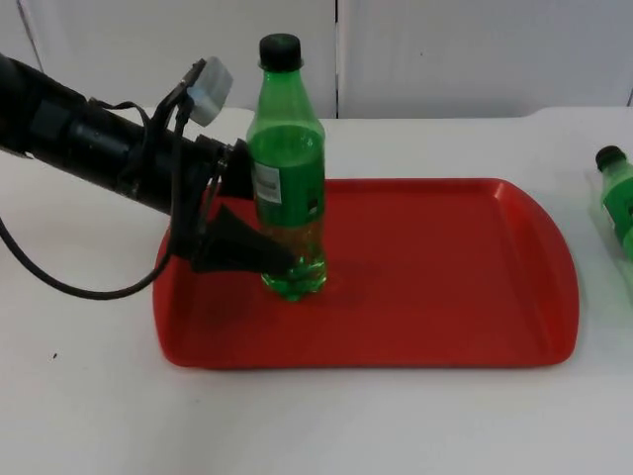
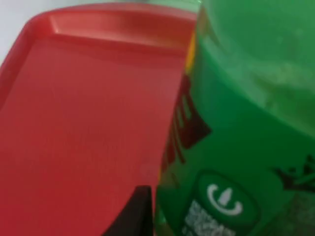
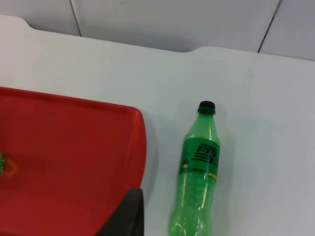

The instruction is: Place the bottle upright on the tray.

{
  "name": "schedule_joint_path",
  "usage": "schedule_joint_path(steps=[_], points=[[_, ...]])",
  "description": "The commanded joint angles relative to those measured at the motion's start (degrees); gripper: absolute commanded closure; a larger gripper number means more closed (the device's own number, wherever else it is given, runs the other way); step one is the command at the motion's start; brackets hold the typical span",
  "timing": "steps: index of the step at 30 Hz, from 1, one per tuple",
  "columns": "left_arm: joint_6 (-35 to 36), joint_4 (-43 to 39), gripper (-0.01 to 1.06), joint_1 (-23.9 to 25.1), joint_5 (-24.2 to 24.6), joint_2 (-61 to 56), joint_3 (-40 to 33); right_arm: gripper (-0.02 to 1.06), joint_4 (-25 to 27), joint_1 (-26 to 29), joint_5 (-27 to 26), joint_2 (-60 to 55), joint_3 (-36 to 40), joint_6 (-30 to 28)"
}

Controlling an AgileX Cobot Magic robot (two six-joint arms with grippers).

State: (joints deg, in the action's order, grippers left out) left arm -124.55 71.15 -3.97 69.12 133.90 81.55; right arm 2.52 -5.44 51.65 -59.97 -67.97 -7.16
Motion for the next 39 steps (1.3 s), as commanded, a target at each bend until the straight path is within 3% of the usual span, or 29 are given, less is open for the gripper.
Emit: schedule_joint_path(steps=[1,8,15,29,39], points=[[0.8,-1.0,0.0,0.9,0.8,-0.9,-0.2,0.0,-1.0,0.2,0.0,0.2,-0.1,0.1],[3.2,0.3,0.0,4.1,0.8,-1.1,-0.2,0.0,-1.0,0.2,0.2,0.2,-0.1,0.1],[5.3,-1.6,0.0,4.1,0.8,-3.5,-0.2,0.0,-1.0,0.2,0.2,0.2,-0.1,0.1],[24.7,-5.5,0.0,4.0,0.8,-7.4,-0.2,0.0,-1.0,0.2,0.2,0.2,-0.1,0.1],[43.0,-18.1,0.0,4.1,-2.0,-15.5,-0.2,0.0,-1.0,0.2,0.2,0.2,-0.1,0.1]])
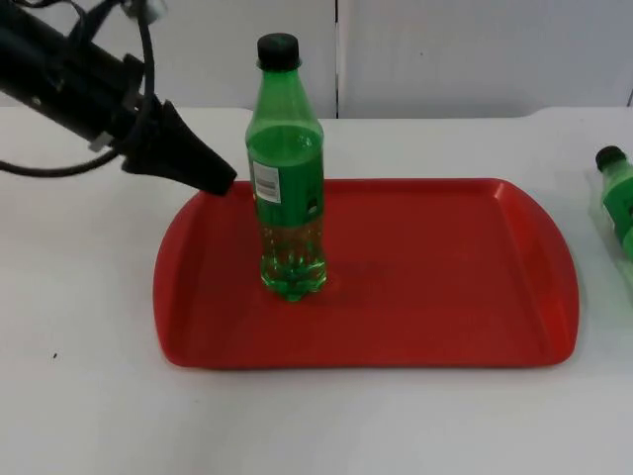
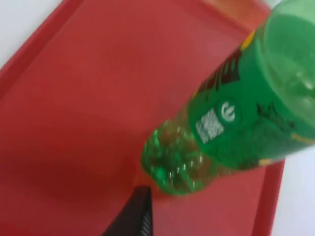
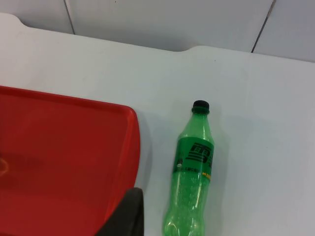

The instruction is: Place the bottle upright on the tray.

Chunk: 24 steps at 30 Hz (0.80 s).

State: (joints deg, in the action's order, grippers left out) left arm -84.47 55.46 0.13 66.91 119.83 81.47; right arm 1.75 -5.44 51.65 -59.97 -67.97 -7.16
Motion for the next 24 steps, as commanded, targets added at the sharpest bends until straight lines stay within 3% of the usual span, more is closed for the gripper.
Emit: schedule_joint_path(steps=[1,5,14,24], points=[[4.2,-3.1,0.0,0.0,1.0,-2.4,-0.2,0.0,-0.2,0.2,-0.1,0.2,-0.1,0.1],[14.2,-8.9,0.0,0.0,0.2,-6.8,-0.2,0.0,-0.2,0.2,-0.9,0.2,-0.1,0.1],[28.9,-11.8,0.0,-0.1,-0.7,-14.4,-0.2,0.0,-0.2,0.2,-0.9,0.2,-0.1,0.1],[45.5,-20.6,0.0,-0.1,-7.5,-25.9,-0.7,0.0,-0.2,0.2,-1.6,0.2,-0.1,0.7]])
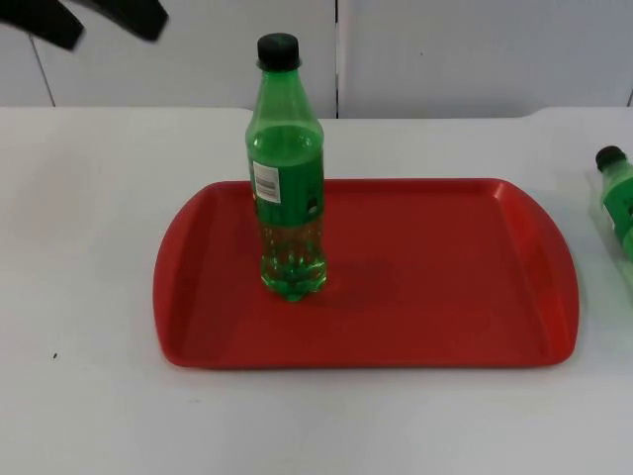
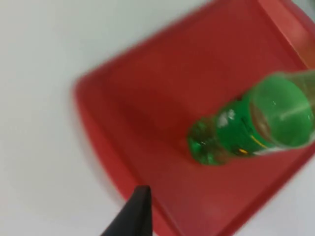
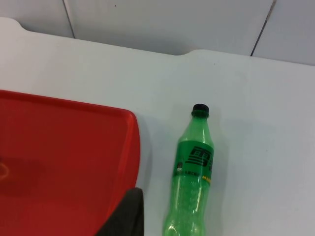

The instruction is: Place the bottle upright on the tray.

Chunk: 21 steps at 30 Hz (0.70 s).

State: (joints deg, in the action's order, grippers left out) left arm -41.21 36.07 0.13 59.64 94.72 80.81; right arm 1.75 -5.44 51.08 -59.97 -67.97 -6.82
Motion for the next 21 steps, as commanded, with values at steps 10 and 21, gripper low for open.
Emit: schedule_joint_path(steps=[10,21], points=[[6.5,-2.5,0.0,0.0,-17.5,-20.8,-14.9,0.0,-0.2,0.2,-1.2,0.2,-0.1,1.0],[8.3,-4.6,0.0,0.0,-22.4,-42.0,-28.8,0.0,-0.2,0.2,-1.0,0.2,-0.1,3.4]])
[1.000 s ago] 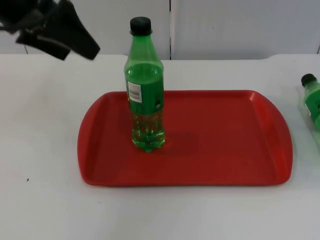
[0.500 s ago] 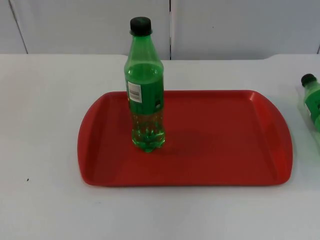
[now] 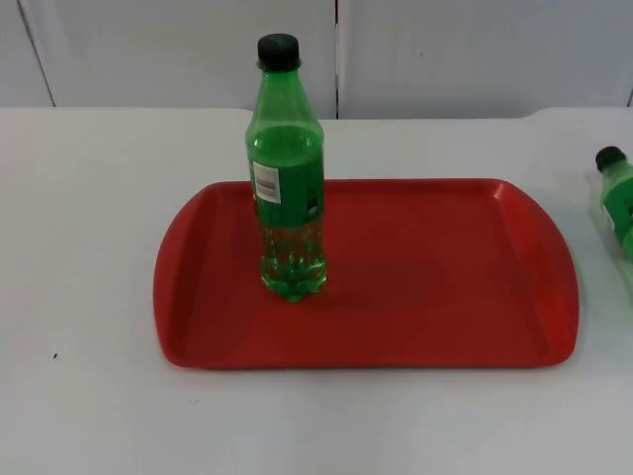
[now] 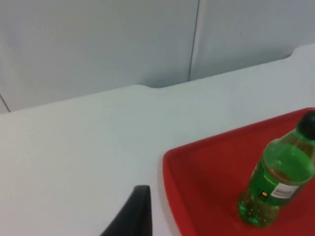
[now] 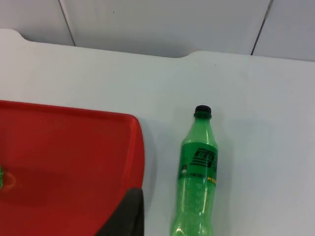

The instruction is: Place the bottle upright on the tray.

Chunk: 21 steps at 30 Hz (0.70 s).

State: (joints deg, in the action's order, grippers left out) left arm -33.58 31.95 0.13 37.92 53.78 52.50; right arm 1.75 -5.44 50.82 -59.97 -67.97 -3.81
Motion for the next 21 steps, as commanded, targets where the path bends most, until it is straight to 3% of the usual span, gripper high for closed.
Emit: schedule_joint_path(steps=[1,5,11,14,21], points=[[1.4,-1.0,0.0,0.0,-1.0,-3.0,-1.9,0.0,-0.2,0.2,-0.8,0.2,-0.1,0.9],[3.2,-2.2,0.0,0.0,-1.9,-9.2,-5.7,0.0,-0.2,0.2,-0.8,0.2,-0.1,1.5],[14.3,-12.8,0.0,0.0,-3.1,-20.1,-10.1,0.0,-0.2,0.2,-0.8,0.2,-0.1,1.5],[21.8,-20.0,0.0,0.0,-1.8,-23.4,-10.2,0.0,-0.2,0.2,-0.8,0.2,-0.1,1.5],[27.9,-27.8,0.0,0.0,4.2,-25.0,-10.2,0.0,-0.2,0.2,0.1,0.2,-0.1,1.5]])
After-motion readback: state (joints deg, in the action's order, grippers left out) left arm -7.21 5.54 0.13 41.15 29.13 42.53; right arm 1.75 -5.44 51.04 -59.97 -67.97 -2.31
